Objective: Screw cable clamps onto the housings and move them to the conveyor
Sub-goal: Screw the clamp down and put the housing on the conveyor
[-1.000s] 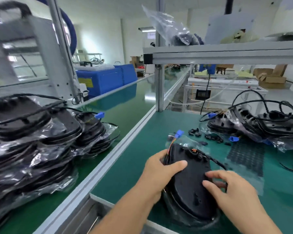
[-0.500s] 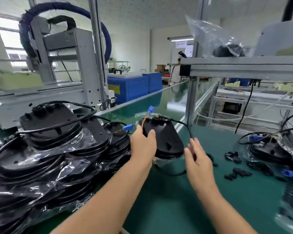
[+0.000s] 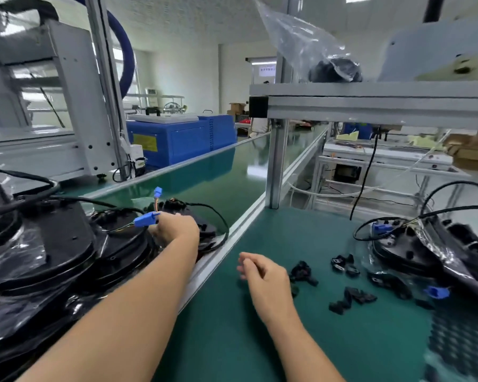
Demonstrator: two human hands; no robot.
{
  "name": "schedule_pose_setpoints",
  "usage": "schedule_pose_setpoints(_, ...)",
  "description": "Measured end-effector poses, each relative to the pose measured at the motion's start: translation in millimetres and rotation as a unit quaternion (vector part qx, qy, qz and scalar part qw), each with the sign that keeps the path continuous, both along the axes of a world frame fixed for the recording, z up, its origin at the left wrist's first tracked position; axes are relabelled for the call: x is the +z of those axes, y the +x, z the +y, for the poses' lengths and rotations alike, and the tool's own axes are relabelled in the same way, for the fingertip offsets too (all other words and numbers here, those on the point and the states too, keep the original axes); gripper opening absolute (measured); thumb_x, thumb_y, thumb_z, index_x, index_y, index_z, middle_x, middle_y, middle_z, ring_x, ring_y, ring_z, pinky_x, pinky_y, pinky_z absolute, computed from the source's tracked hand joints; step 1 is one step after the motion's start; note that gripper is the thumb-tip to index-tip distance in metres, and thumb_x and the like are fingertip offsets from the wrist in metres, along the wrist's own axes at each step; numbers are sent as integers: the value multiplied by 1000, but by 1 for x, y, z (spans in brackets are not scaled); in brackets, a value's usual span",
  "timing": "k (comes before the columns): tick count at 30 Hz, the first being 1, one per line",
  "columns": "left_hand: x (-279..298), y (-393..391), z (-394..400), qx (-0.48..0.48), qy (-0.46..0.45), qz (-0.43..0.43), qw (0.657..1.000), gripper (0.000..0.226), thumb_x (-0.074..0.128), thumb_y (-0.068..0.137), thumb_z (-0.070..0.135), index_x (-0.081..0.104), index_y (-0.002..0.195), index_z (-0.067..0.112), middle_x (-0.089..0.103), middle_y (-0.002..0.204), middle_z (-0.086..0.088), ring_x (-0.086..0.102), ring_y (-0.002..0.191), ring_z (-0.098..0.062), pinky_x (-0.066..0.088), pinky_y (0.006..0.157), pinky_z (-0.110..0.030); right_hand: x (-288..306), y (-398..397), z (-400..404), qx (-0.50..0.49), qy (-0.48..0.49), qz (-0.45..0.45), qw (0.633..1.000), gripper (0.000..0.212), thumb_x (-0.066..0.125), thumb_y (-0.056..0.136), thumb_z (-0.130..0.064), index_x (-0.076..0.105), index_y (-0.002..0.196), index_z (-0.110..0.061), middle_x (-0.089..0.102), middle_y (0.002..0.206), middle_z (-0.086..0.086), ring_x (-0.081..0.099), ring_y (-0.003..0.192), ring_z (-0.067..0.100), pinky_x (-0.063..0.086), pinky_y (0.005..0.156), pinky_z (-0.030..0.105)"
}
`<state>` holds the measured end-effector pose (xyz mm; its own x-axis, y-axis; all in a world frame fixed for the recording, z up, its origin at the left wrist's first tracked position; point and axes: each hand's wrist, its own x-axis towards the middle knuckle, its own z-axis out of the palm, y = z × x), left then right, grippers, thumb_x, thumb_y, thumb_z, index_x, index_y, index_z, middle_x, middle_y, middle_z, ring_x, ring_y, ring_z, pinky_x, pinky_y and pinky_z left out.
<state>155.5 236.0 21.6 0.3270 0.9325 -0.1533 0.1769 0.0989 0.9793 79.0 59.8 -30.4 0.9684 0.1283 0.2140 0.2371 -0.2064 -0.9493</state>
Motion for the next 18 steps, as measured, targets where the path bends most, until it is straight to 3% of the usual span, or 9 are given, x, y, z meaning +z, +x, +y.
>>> schedule_pose_setpoints(3, 1, 1, -5, -13, 102, 41, 994, 58, 45, 101, 18, 18, 150, 2, 18, 153, -29, 29, 138, -34, 22, 109, -39, -5, 2, 3, 12, 3, 2, 1000, 24, 53, 93, -15, 70, 93, -32, 71, 95, -9, 67, 91, 7, 55, 88, 35)
schedule_pose_setpoints(9, 3, -5, -1, -10, 196, 112, 974, 59, 46, 101, 23, 23, 146, -7, 35, 146, -24, 36, 132, -37, 28, 107, -43, -3, 3, 3, 12, 18, -1, 1000, 26, 52, 93, -13, 68, 87, -33, 71, 85, -11, 68, 86, 8, 56, 84, 35)
schedule_pose_setpoints(11, 1, -11, -4, -37, 248, 149, 956, 60, 46, 101, 27, 25, 145, -8, 33, 147, -25, 32, 135, -38, 24, 110, -44, 0, -1, 1, 12, 31, 7, 999, 25, 52, 93, -14, 68, 88, -32, 71, 85, -12, 68, 84, 4, 56, 82, 31)
schedule_pose_setpoints(15, -6, -24, -15, -101, 325, 197, 920, 62, 43, 101, 31, 22, 147, -5, 10, 157, -26, 11, 145, -38, 4, 119, -46, 11, -15, -17, -13, 77, 31, 996, 30, 52, 93, -12, 67, 79, -33, 72, 80, -11, 68, 76, -1, 57, 72, 23)
schedule_pose_setpoints(18, -8, -30, -43, -131, 439, 217, 862, 58, 49, 97, 27, 32, 146, 2, 12, 157, -27, 8, 146, -40, 5, 119, -47, 20, -27, -54, -41, 93, 35, 994, 31, 51, 93, -10, 68, 77, -30, 72, 79, -11, 69, 74, 1, 58, 72, 24)
